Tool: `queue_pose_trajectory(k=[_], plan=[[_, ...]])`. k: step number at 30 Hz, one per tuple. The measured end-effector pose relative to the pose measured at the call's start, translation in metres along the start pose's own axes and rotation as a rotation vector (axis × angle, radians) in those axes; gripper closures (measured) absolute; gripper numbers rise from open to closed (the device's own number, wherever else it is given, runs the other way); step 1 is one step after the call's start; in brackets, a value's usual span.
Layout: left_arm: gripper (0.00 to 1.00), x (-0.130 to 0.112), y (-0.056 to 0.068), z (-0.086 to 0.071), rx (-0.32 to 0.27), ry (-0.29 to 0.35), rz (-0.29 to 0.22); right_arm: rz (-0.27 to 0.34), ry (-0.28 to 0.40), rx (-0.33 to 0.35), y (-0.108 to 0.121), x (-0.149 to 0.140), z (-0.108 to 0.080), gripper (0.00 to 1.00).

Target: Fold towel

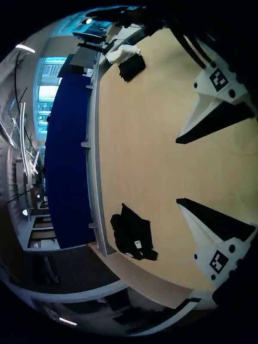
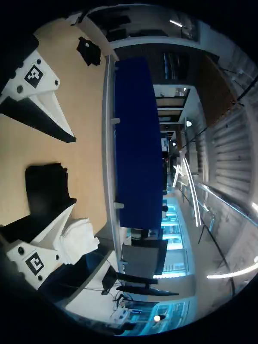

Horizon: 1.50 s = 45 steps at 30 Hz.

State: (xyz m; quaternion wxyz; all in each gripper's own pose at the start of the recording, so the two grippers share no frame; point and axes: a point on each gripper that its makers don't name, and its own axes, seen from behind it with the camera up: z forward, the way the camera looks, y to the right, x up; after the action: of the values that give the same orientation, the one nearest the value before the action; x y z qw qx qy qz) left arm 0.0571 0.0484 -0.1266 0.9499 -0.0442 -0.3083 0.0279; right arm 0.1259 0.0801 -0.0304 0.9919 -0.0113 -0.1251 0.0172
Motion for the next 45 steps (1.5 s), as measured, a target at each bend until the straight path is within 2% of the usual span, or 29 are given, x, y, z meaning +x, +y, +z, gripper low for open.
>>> queue_pose_trajectory(k=[7,12,17,20,26,30,33,38,42,45], plan=[[0.06,0.018,-0.006,-0.001,0.007,0.071,-0.023,-0.008,0.039,0.013,-0.013,0.010,-0.013,0.00],[0.06,0.044,-0.017,-0.002,0.016,0.171,-0.054,0.000,0.035,0.004,-0.019,0.009,-0.015,0.00],[0.06,0.085,-0.030,-0.009,0.024,0.327,-0.084,-0.009,0.050,0.022,-0.036,0.016,-0.019,0.00],[0.06,0.106,-0.036,-0.015,0.029,0.403,-0.085,-0.009,0.069,0.033,-0.047,0.024,-0.019,0.00],[0.06,0.134,-0.046,-0.016,0.037,0.485,-0.070,-0.010,0.112,0.044,-0.071,0.044,-0.017,0.00],[0.06,0.151,-0.056,-0.019,0.044,0.541,-0.082,-0.015,0.136,0.049,-0.087,0.052,-0.018,0.00],[0.06,0.159,-0.062,-0.021,0.047,0.578,-0.087,-0.020,0.138,0.053,-0.095,0.052,-0.018,0.00],[0.06,0.161,-0.062,-0.022,0.045,0.617,-0.069,-0.028,0.137,0.044,-0.100,0.050,-0.017,0.00],[0.06,0.153,-0.059,-0.014,0.032,0.617,-0.056,-0.037,0.137,0.028,-0.099,0.048,-0.018,0.00],[0.06,0.146,-0.059,-0.007,0.026,0.625,-0.065,-0.049,0.140,0.017,-0.100,0.047,-0.019,0.00]])
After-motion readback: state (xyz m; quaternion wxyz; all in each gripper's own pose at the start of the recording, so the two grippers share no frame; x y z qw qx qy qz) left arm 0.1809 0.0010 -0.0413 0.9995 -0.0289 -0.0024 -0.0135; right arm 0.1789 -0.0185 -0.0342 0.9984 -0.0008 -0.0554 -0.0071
